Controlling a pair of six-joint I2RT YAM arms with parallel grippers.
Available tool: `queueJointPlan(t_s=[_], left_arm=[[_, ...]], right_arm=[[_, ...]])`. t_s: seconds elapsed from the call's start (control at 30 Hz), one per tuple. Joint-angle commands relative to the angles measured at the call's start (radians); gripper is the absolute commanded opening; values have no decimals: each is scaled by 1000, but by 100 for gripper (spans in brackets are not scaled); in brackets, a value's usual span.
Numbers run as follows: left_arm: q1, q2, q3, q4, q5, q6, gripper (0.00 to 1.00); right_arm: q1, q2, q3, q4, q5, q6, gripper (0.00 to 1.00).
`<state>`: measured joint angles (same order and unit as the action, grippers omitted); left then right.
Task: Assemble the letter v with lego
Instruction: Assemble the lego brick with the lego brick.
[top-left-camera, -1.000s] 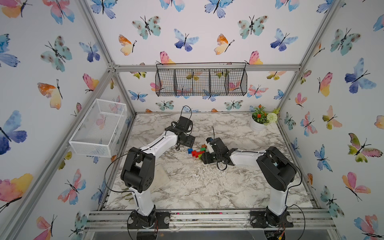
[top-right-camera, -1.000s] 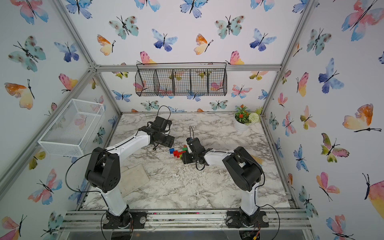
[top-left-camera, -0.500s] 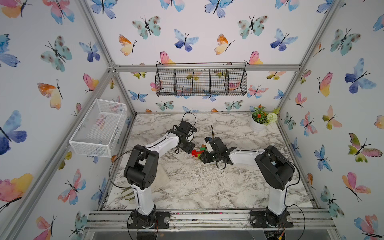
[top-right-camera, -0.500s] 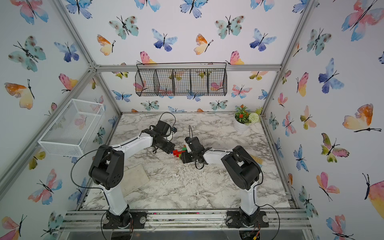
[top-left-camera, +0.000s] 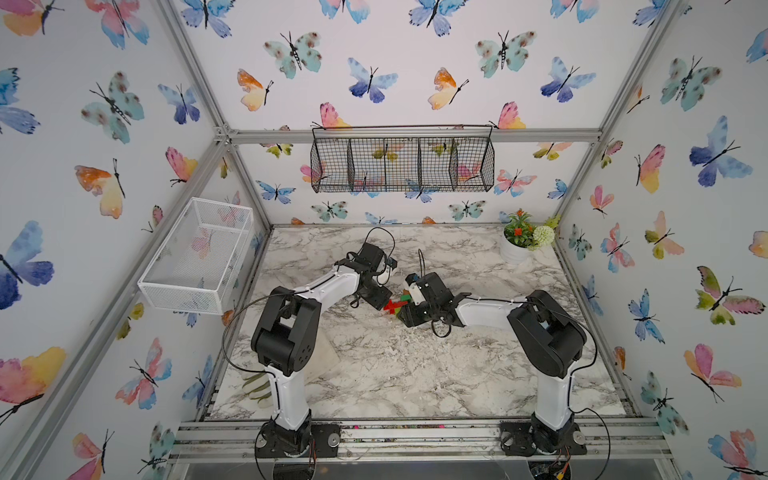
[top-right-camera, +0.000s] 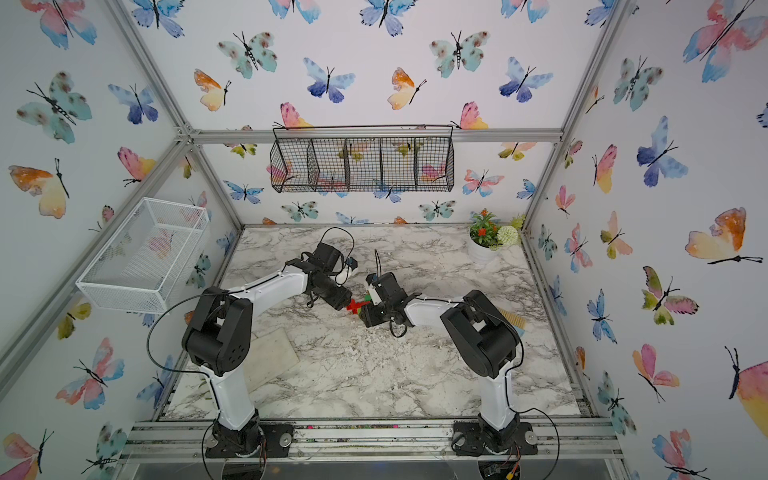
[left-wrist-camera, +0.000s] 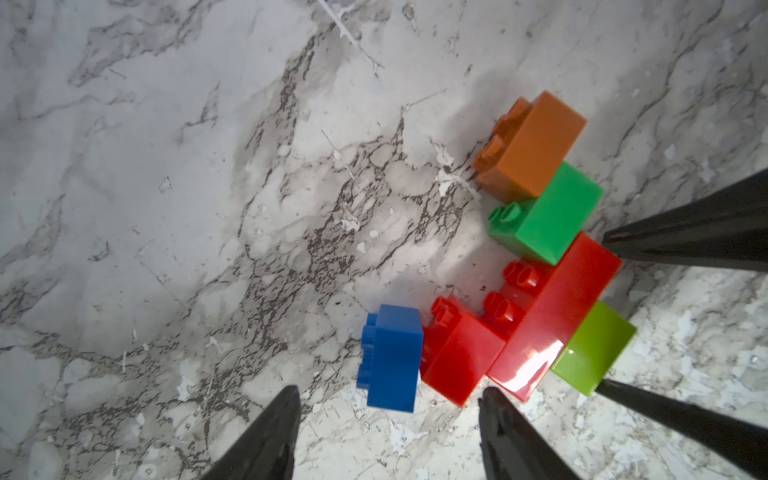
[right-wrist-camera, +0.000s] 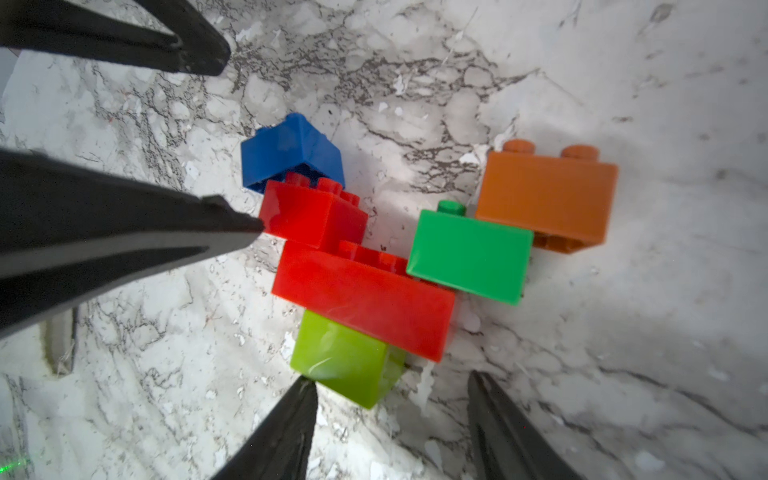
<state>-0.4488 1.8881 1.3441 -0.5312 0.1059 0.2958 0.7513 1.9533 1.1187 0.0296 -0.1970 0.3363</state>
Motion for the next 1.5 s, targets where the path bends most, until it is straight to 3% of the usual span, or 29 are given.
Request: queueJointPlan(t_s=[0.0,0.77,1.1,1.47], left_arm=[[19,2,1,1,81,8,68],[43,16,14,-15,125,-37,70],[43,62,33,-30,159,-56,62],[45,90,45,-18,189,-62,61]], right_arm=[[-9,36,4,-78,-22,-39,60],[-69,95,104,-179,-72,-242,57],[-85,117,155,-233,-102,-323,57],[-109,130,178,-240,-112,-347,57]])
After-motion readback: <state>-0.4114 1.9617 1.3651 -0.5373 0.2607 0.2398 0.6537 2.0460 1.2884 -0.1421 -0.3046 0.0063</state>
